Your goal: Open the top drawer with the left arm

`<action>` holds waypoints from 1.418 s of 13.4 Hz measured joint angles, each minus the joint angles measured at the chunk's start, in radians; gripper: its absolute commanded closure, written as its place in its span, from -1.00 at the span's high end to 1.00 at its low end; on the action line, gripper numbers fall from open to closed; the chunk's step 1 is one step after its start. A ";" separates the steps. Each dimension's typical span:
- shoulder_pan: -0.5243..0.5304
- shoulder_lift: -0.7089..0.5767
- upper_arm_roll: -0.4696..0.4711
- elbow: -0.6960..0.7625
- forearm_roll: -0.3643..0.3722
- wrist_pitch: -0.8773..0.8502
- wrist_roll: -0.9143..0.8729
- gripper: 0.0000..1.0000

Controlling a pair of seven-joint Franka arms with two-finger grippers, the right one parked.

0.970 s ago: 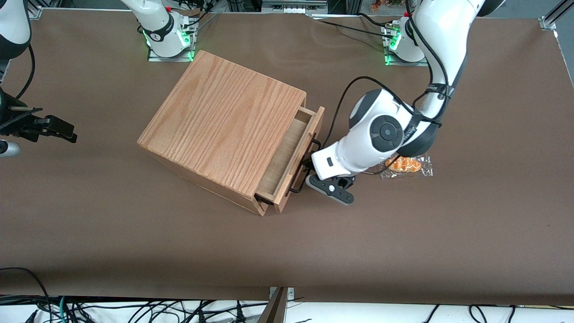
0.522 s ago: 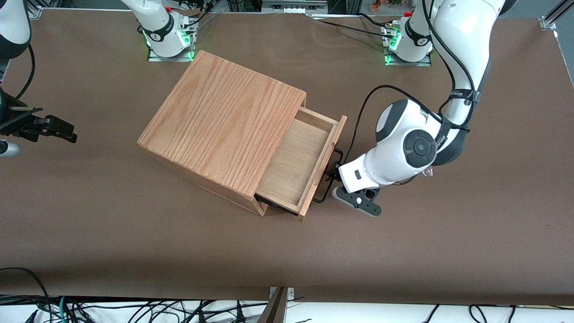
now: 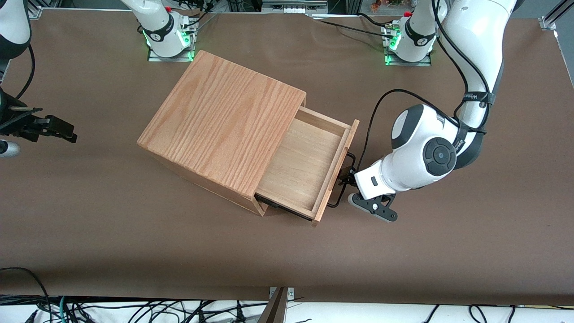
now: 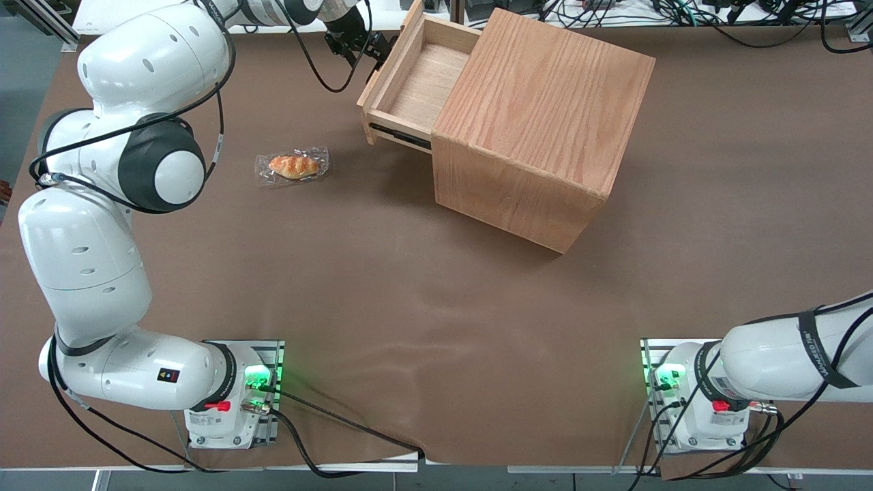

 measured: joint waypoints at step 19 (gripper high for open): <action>0.035 -0.030 0.003 0.006 -0.120 -0.071 -0.020 1.00</action>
